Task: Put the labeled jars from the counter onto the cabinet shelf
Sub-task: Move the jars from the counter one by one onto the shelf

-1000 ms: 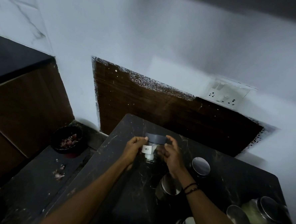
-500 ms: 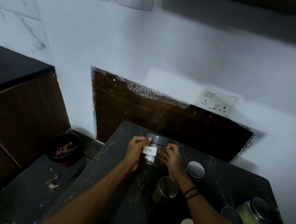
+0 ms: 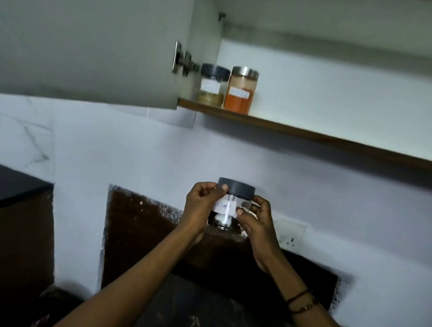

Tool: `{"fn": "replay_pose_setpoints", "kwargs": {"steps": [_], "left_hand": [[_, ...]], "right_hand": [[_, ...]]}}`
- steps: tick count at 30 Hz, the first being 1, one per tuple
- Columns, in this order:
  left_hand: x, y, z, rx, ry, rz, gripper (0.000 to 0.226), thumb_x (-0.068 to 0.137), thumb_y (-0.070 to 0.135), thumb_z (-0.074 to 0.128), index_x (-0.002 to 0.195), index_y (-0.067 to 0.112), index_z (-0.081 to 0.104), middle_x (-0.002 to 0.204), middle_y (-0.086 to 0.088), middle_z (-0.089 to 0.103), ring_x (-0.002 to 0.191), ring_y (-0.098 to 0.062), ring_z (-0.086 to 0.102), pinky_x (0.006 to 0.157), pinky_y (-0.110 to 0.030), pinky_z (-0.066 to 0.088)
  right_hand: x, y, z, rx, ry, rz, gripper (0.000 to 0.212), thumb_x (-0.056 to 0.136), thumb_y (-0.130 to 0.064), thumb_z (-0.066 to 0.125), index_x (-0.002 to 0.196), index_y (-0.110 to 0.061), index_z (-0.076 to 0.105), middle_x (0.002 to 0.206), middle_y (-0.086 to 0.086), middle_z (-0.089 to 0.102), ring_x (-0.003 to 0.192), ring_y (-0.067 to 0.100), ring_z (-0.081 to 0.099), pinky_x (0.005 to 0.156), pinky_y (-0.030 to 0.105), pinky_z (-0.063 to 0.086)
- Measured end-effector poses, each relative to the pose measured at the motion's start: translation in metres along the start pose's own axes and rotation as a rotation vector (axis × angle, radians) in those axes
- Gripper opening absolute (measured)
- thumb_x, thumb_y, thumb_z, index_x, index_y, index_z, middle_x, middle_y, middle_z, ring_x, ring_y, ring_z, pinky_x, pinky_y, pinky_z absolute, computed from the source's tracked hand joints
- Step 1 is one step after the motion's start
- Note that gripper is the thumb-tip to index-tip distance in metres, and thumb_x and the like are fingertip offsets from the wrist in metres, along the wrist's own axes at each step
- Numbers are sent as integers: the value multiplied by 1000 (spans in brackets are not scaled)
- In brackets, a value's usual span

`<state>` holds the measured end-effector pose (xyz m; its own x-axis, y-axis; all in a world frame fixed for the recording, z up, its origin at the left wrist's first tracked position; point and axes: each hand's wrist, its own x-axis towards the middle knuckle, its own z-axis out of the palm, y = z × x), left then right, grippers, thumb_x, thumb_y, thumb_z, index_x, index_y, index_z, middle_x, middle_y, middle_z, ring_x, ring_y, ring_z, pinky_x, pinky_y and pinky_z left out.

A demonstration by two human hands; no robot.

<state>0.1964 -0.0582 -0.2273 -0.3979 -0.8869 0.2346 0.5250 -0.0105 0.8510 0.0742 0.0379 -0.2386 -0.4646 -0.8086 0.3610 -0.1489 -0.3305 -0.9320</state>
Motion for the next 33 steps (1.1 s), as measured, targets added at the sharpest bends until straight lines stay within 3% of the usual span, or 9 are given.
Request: {"fn": "replay_pose_setpoints", "kwargs": {"steps": [6,11,16,18,21,24,27,30,33], "left_hand": [[21,63,50,51,-57,178,41,68,40,81,98,18,63,90,1,70,66,0,70,51,-14,50],[26,85,71,115,-65,280,38,76,42,79,105,22,63,102,3,69,77,0,70,53,-12,50],[39,113,94,113,-111,338,23,86,25,68,109,19,66,102,1,71,92,-11,68,66,-19,54],[48,124,104,117,-121,348,26,90,10,62,115,16,66,107,-3,71,95,-13,68,73,-22,54],[63,139,119,141,-84,396,29,87,9,65,116,14,66,104,0,71,94,-13,67,75,-22,55],[79,148,136,234,-45,476,29,89,21,70,116,12,68,102,0,71,98,-16,68,85,-32,59],[93,153,151,276,0,523,28,90,30,70,112,12,70,98,4,71,99,-17,68,88,-39,60],[111,156,161,313,17,557,22,90,27,70,106,13,70,91,12,67,95,-12,66,88,-37,59],[131,158,168,375,15,579,23,90,23,69,110,10,70,103,-1,72,98,-17,68,88,-37,59]], "right_hand": [[31,-76,-4,-31,41,-172,37,93,-18,58,119,-42,51,121,-1,61,108,19,63,79,28,54],[36,-105,-9,-128,78,-239,45,93,-26,55,136,-32,45,126,-4,59,111,15,60,79,25,52],[55,-137,-12,-120,201,-307,30,91,-24,60,119,-27,48,114,-7,65,98,6,64,72,23,48],[66,-152,-13,-139,245,-340,24,90,-25,61,109,-31,50,109,-7,65,93,3,64,71,21,48],[86,-172,-14,-212,318,-410,22,90,-26,60,109,-31,52,110,-4,62,85,-4,62,67,15,47],[108,-189,-16,-313,418,-422,34,91,-33,54,124,-25,53,110,0,60,90,11,60,69,23,44],[129,-203,-16,-360,461,-436,35,93,-35,49,122,-17,60,95,-6,65,86,14,61,72,29,45],[150,-210,-18,-431,471,-443,31,96,-31,45,117,-15,62,105,3,67,92,20,60,74,30,45],[171,-210,-19,-547,489,-405,33,99,-28,39,119,-13,61,116,9,65,105,29,57,90,40,48]]}}
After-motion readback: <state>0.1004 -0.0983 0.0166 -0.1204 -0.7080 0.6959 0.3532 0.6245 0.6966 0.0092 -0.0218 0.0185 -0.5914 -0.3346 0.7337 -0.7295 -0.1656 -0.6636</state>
